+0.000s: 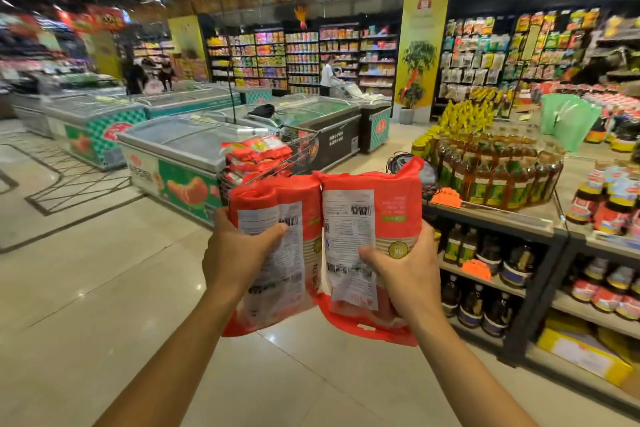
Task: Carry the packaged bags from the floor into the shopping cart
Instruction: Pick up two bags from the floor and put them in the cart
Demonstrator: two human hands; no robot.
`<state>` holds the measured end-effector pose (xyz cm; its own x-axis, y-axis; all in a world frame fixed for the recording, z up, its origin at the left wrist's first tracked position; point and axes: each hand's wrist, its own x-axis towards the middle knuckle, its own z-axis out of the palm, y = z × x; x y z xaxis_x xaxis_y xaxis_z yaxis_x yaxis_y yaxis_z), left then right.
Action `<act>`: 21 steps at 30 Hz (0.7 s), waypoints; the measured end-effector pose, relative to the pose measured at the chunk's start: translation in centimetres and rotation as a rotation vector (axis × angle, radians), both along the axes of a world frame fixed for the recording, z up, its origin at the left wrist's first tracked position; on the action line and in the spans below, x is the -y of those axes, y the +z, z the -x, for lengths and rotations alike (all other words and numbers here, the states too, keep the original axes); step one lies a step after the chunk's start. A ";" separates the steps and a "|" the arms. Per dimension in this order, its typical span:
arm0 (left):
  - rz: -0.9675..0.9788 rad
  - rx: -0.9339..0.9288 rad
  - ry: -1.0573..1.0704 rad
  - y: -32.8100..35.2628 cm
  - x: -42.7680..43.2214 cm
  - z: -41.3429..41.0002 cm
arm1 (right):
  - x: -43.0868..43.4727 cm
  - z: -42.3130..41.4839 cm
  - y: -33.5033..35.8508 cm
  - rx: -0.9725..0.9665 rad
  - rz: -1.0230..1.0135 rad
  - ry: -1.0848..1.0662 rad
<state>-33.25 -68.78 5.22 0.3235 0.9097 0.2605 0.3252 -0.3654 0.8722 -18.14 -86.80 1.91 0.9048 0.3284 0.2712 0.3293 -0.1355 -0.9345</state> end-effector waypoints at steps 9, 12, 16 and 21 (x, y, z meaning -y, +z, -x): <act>-0.044 -0.013 0.104 2.5 -5.7 -11.4 | -8.2 -13.1 1.2 0.000 -0.033 0.089; -0.051 -0.007 0.137 2.7 -7.4 -14.2 | -10.5 -16.5 1.5 0.004 -0.046 0.134; -0.039 -0.022 0.183 2.7 -10.1 -16.8 | -13.6 -19.7 1.5 0.019 -0.034 0.171; -0.010 -0.025 0.228 2.6 -13.3 -19.2 | -17.4 -22.6 1.5 0.016 -0.031 0.219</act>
